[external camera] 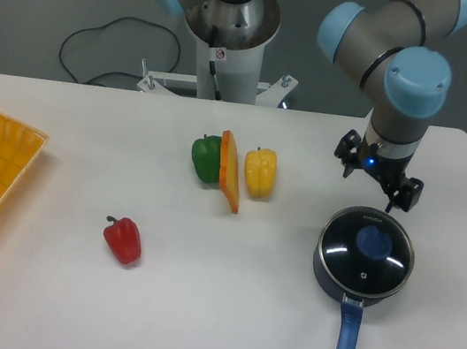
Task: Open the lid
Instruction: 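Lower the open gripper over the lid's blue knob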
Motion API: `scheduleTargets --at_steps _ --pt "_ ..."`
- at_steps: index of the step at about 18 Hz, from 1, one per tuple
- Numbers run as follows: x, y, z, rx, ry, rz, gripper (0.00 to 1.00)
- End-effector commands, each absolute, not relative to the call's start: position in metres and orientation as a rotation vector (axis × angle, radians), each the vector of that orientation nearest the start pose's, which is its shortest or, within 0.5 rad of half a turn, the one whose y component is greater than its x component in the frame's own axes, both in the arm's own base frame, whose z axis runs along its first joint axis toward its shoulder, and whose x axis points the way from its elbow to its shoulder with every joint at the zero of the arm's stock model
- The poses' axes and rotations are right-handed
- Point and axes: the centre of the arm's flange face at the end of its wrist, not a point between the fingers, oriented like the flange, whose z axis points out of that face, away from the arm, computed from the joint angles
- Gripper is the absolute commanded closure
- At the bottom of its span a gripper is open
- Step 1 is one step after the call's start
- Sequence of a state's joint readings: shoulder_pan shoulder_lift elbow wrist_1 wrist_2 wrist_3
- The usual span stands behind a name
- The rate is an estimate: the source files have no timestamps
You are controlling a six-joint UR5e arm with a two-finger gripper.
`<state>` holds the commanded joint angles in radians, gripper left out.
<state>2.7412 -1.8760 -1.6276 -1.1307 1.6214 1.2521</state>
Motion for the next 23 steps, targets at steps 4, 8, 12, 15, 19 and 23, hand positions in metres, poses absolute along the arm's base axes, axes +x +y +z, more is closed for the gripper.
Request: scheduleTargets --at_steps 4,8,12,15,19,23 --pt "-0.513 0.362 0.337 -3.132 0.010 0.205 0.00" --pt "-0.518 0.388 0.337 -3.122 0.040 0.232 0.00" --pt "-0.529 0.392 0.333 -3.121 0.035 0.237 0.00" --pt "-0.537 0.392 0.334 -3.118 0.035 0.245 0.00" --pt "-0.547 0.395 0.325 -3.126 0.068 0.237 0.00" --pt "-0.551 0.398 0.314 -3.132 0.076 0.217 0.00"
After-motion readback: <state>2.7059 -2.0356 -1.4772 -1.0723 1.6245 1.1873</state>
